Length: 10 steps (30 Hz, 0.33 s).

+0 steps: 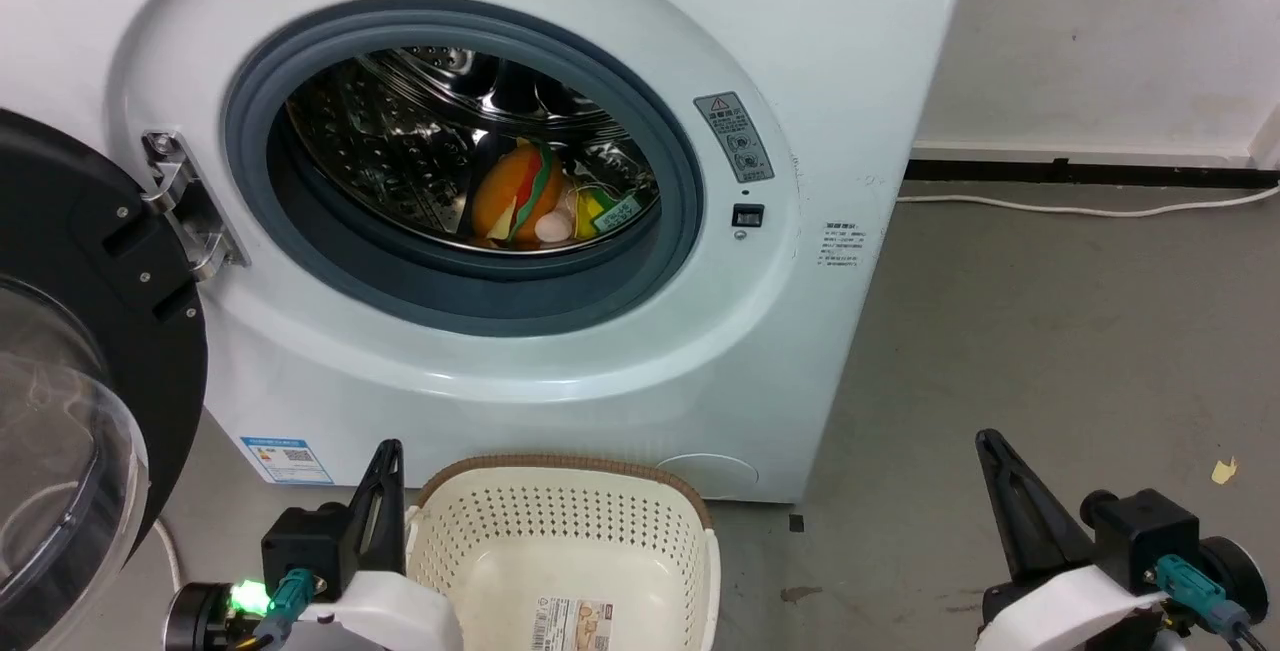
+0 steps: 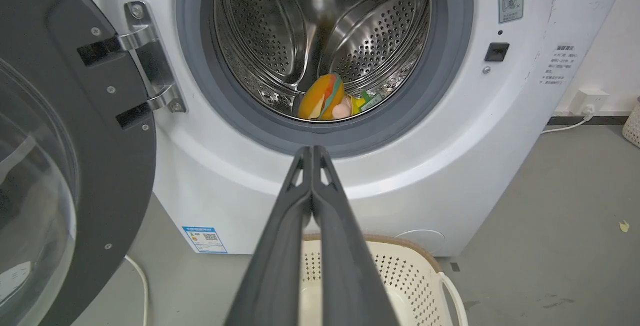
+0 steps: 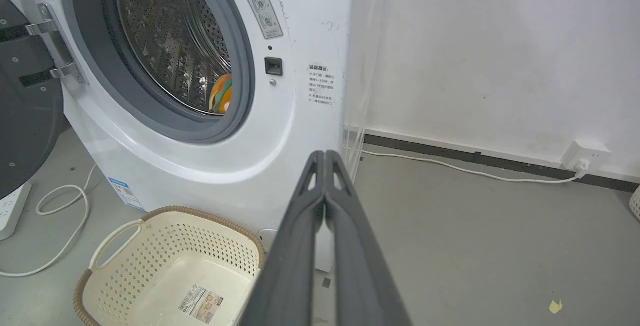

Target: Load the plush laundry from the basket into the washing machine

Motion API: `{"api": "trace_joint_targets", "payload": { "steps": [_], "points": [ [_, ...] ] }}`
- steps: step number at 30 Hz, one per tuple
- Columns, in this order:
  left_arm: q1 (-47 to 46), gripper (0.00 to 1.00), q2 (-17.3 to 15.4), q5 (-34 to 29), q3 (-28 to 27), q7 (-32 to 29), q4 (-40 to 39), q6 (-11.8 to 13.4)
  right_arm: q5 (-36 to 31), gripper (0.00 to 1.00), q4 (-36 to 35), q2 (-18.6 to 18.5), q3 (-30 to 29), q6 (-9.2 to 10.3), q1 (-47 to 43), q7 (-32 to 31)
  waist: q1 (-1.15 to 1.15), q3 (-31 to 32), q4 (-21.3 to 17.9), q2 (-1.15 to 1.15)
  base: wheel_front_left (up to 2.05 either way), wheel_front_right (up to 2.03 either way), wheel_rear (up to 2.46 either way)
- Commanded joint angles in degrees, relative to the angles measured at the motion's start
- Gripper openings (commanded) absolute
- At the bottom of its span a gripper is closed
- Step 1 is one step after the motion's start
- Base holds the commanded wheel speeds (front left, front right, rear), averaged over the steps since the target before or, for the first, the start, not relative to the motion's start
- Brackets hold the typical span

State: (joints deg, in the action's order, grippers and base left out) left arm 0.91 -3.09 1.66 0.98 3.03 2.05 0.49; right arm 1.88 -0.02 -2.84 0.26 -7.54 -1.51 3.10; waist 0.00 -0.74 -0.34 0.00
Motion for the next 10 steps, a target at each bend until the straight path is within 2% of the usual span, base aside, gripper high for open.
{"api": "trace_joint_targets", "payload": {
  "steps": [1, 10],
  "points": [
    [-0.71, 0.00, -0.01, -0.50, -0.22, -0.22, -0.41, -0.23, -0.48, 0.00, 0.02, -0.03, -0.11, 0.04, 0.82, -0.28, 0.00, 0.03, 0.01, 0.00, 0.00, 0.00, 0.00],
    [-0.79, 0.00, 0.07, -0.94, -0.51, -1.27, -1.02, -0.32, -1.01, 0.00, 0.02, -0.03, -0.16, 0.05, 1.08, -1.34, 0.00, 0.30, 0.13, 0.00, 0.00, 0.00, 0.00]
  ]
}}
